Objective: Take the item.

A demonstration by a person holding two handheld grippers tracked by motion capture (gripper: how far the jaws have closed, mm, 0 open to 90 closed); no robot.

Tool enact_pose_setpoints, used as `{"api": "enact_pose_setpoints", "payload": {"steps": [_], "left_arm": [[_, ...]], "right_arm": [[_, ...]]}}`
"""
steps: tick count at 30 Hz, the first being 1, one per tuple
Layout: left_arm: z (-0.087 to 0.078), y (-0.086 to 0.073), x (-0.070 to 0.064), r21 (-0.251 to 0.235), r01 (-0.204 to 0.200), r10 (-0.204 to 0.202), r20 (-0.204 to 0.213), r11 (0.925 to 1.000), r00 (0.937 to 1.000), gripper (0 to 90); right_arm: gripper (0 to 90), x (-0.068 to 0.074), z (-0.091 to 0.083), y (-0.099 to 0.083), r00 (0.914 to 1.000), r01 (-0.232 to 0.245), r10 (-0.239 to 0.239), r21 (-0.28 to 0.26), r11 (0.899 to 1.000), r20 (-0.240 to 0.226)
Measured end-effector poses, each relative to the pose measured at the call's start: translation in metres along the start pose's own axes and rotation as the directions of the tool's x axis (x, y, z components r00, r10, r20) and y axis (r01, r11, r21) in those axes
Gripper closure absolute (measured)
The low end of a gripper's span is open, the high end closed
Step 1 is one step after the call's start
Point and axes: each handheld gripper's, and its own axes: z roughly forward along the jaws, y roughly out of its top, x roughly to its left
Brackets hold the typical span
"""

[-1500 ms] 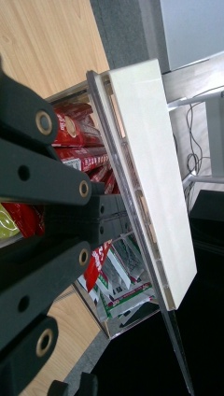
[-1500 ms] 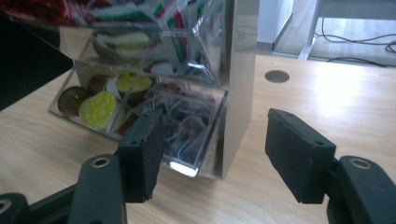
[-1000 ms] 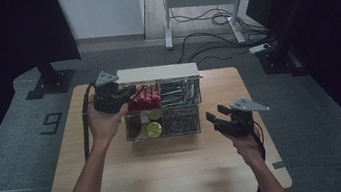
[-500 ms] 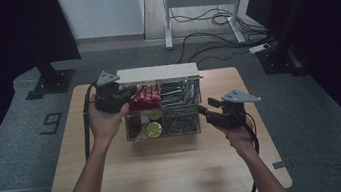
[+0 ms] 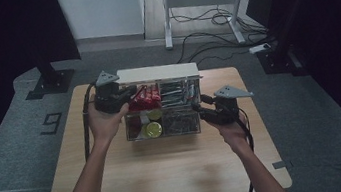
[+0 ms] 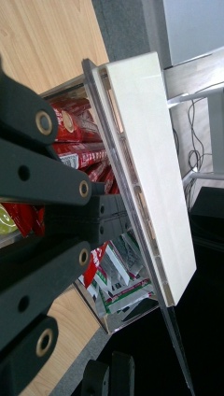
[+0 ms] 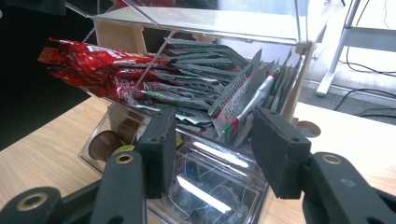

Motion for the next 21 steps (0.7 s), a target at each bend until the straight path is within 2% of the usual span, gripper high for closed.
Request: {"api": "enact_pose_setpoints", "payload": {"steps": [13, 16, 21], "left_arm": [[0.000, 0.001, 0.001, 0.004, 0.005, -0.005, 0.008, 1.0000, 1.0000, 90.0], [0.000, 0.001, 0.001, 0.003, 0.004, -0.004, 0.005, 1.0000, 1.0000, 90.0], [0.000, 0.001, 0.001, 0.001, 0.006, -0.006, 0.005, 1.0000, 1.0000, 90.0]], "right_arm": [[52.2, 0.005, 0.011, 0.011, 0.9999, 0.011, -0.011, 0.005, 1.000, -0.001], [55.8, 0.006, 0.017, 0.012, 0.9998, 0.012, -0.012, 0.011, 1.000, 0.015], [55.9, 0.006, 0.022, 0.013, 0.9998, 0.009, -0.009, 0.014, 1.000, 0.019]]}}
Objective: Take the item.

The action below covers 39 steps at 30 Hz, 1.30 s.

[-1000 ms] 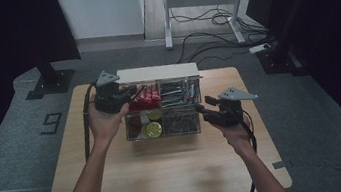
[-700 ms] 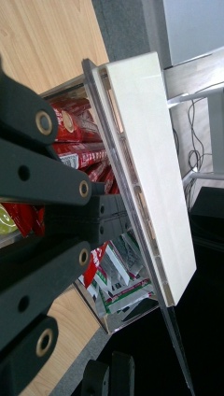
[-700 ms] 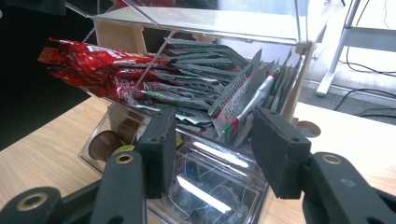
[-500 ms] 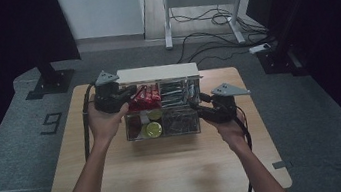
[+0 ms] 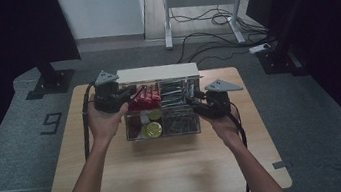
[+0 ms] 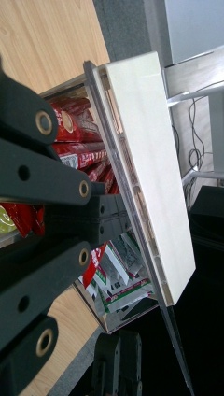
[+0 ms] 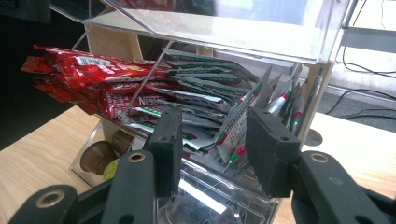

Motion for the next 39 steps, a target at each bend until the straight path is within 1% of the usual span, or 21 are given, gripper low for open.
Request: {"api": "enact_pose_setpoints", "payload": {"steps": [8, 11, 14, 20, 27, 31, 39], "left_arm": [[0.001, 0.000, 0.001, 0.004, -0.001, 0.001, 0.000, 1.0000, 1.0000, 90.0], [0.001, 0.000, 0.001, 0.005, -0.002, 0.002, 0.001, 1.0000, 1.0000, 90.0], [0.001, 0.000, 0.001, 0.004, -0.002, 0.002, 0.000, 1.0000, 1.0000, 90.0], [0.002, 0.000, 0.001, 0.003, -0.001, 0.001, -0.002, 1.0000, 1.0000, 90.0], [0.003, 0.000, 0.001, 0.006, 0.000, 0.000, 0.001, 1.0000, 1.0000, 90.0], [0.003, 0.000, 0.001, 0.007, 0.000, 0.000, 0.001, 1.0000, 1.0000, 90.0], [0.003, 0.000, 0.001, 0.008, -0.001, 0.001, 0.001, 1.0000, 1.0000, 90.0]], "right_arm": [[56.0, -0.001, 0.008, 0.002, 0.9999, 0.003, -0.003, 0.006, 1.000, 0.014], [57.4, 0.000, 0.010, 0.003, 0.9998, 0.006, -0.007, 0.008, 1.000, 0.019], [60.0, 0.001, 0.013, 0.004, 0.9993, 0.011, -0.012, 0.012, 1.000, 0.036], [60.5, 0.002, 0.019, 0.005, 0.9978, 0.021, -0.023, 0.024, 0.999, 0.062], [60.5, 0.003, 0.024, 0.006, 0.9970, 0.031, -0.033, 0.034, 0.999, 0.069], [60.7, 0.002, 0.028, 0.006, 0.9967, 0.028, -0.031, 0.041, 0.999, 0.075], [62.6, 0.000, 0.034, 0.007, 0.9946, 0.033, -0.038, 0.055, 0.998, 0.096]]}}
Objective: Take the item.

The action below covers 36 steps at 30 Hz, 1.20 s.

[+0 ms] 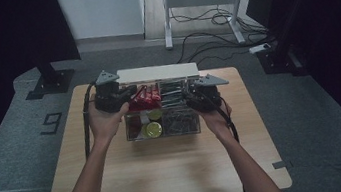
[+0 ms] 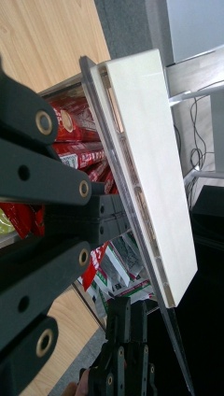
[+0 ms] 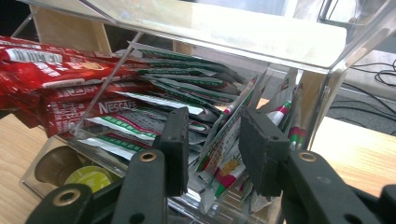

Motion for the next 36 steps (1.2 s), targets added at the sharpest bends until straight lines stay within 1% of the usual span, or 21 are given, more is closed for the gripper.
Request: {"api": "enact_pose_setpoints", "payload": {"steps": [9, 13, 16, 18, 21, 22, 23, 24, 26, 31, 33, 34, 36], "left_arm": [[0.000, 0.000, 0.000, 0.000, -0.001, 0.001, 0.000, 1.0000, 1.0000, 90.0], [0.000, 0.000, 0.000, -0.001, -0.001, 0.001, 0.000, 1.0000, 1.0000, 90.0], [0.000, 0.000, 0.000, -0.001, -0.002, 0.002, -0.001, 1.0000, 1.0000, 90.0], [0.000, 0.000, 0.000, -0.001, -0.002, 0.002, -0.001, 1.0000, 1.0000, 90.0], [0.000, 0.000, -0.001, -0.001, -0.002, 0.002, -0.002, 1.0000, 1.0000, 90.0], [0.000, 0.000, 0.000, -0.001, -0.002, 0.002, -0.002, 1.0000, 1.0000, 90.0], [0.001, 0.000, 0.000, -0.001, -0.001, 0.001, -0.001, 1.0000, 1.0000, 90.0], [0.001, 0.000, 0.000, -0.001, -0.001, 0.001, -0.001, 1.0000, 1.0000, 90.0], [0.001, 0.000, -0.001, 0.000, -0.003, 0.003, -0.001, 1.0000, 1.0000, 89.9], [0.001, 0.000, -0.001, -0.001, -0.001, 0.001, 0.001, 1.0000, 1.0000, 89.8], [0.002, 0.000, -0.001, -0.001, -0.001, 0.001, 0.000, 1.0000, 1.0000, 89.8], [0.002, 0.000, -0.001, -0.003, 0.000, 0.000, 0.000, 1.0000, 1.0000, 89.8], [0.002, 0.000, -0.001, -0.004, 0.001, -0.001, -0.001, 1.0000, 1.0000, 89.8]], "right_arm": [[64.4, 0.001, 0.003, 0.000, 0.9997, 0.010, -0.010, 0.012, 1.000, 0.022], [67.6, 0.000, 0.005, 0.000, 0.9994, 0.006, -0.006, 0.011, 1.000, 0.033], [68.1, 0.002, 0.010, -0.001, 0.9990, 0.021, -0.022, 0.038, 0.999, 0.039], [68.3, 0.003, 0.011, -0.001, 0.9986, 0.027, -0.029, 0.044, 0.999, 0.044], [73.4, 0.003, 0.012, -0.002, 0.9984, 0.021, -0.024, 0.056, 0.998, 0.051], [76.1, 0.002, 0.012, -0.002, 0.9987, 0.020, -0.023, 0.061, 0.998, 0.047], [79.5, 0.002, 0.011, -0.001, 0.9984, 0.017, -0.020, 0.063, 0.998, 0.052], [82.7, 0.002, 0.011, -0.001, 0.9983, 0.016, -0.020, 0.062, 0.998, 0.056], [85.6, 0.001, 0.009, -0.001, 0.9988, 0.004, -0.006, 0.057, 0.998, 0.048], [87.5, -0.001, 0.004, -0.001, 0.9989, -0.002, 0.001, 0.033, 0.999, 0.047], [87.8, -0.002, 0.001, -0.001, 0.9992, -0.011, 0.010, 0.022, 1.000, 0.038], [88.0, -0.003, -0.003, -0.001, 0.9994, -0.017, 0.017, 0.008, 1.000, 0.029], [88.0, -0.003, -0.005, -0.001, 0.9995, -0.020, 0.019, 0.003, 1.000, 0.025]]}}
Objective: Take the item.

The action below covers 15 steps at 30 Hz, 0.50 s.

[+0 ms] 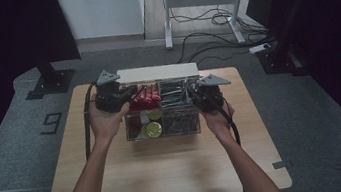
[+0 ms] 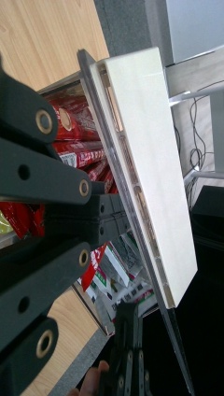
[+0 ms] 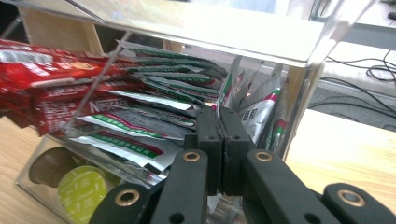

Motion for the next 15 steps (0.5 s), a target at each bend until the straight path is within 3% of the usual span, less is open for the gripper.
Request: {"api": "enact_pose_setpoints", "payload": {"steps": [15], "left_arm": [[0.002, 0.000, 0.000, 0.003, 0.001, -0.001, -0.001, 1.0000, 1.0000, 89.9]], "right_arm": [[88.5, 0.005, -0.024, -0.008, 0.9989, 0.037, -0.039, -0.086, 0.996, -0.026]]}}
